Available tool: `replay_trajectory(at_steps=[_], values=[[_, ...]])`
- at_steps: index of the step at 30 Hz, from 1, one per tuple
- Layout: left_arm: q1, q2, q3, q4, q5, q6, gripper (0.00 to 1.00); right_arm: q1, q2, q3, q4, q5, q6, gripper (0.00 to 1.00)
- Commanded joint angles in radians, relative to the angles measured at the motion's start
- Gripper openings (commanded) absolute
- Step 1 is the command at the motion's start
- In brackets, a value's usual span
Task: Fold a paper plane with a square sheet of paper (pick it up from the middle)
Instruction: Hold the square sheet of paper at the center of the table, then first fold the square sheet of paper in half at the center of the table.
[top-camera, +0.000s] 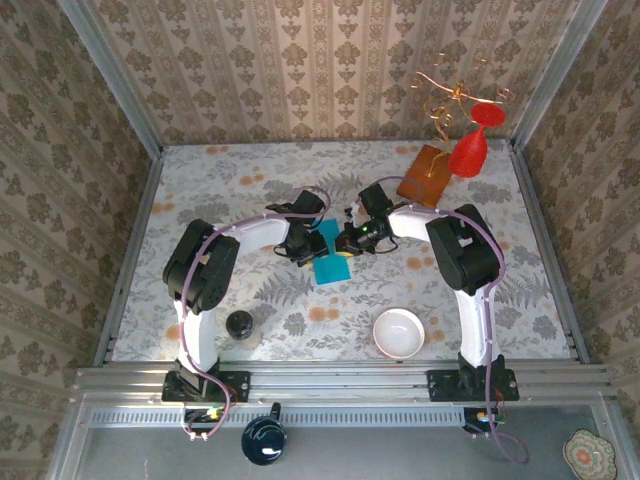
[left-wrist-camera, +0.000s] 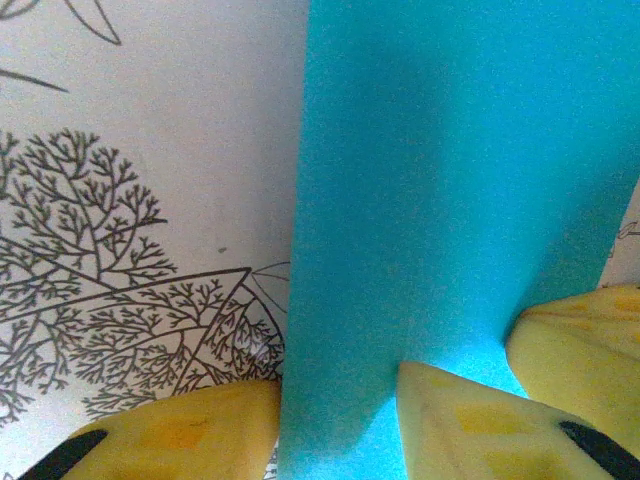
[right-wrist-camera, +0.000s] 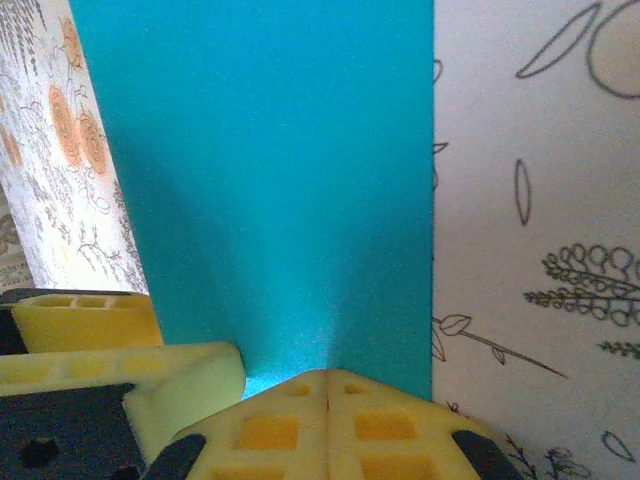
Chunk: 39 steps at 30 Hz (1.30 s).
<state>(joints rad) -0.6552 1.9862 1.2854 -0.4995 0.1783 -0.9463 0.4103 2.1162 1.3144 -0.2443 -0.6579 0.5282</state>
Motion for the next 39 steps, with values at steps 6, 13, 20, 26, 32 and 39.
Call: replay_trajectory(at_steps=[6,13,20,26,32,39], values=[[-0.010,0.048,-0.064,0.024,0.014,0.053,0.42,-0.005,0.046,-0.055,-0.087,0.092,-0.016,0.07],[0.052,-0.204,-0.053,0.046,-0.017,0.121,0.48,0.014,0.005,-0.168,-0.016,0.116,0.115,0.07],[0.043,-0.291,-0.123,0.213,0.080,0.164,0.43,0.033,-0.035,-0.275,0.099,0.188,0.292,0.07],[0.009,-0.171,-0.060,0.222,0.217,0.175,0.25,0.032,-0.019,-0.255,0.075,0.195,0.280,0.07],[0.021,-0.092,-0.044,0.238,0.272,0.194,0.11,0.032,-0.009,-0.249,0.073,0.202,0.276,0.06],[0.048,-0.009,-0.003,0.203,0.315,0.259,0.04,0.032,-0.004,-0.244,0.049,0.217,0.258,0.05]])
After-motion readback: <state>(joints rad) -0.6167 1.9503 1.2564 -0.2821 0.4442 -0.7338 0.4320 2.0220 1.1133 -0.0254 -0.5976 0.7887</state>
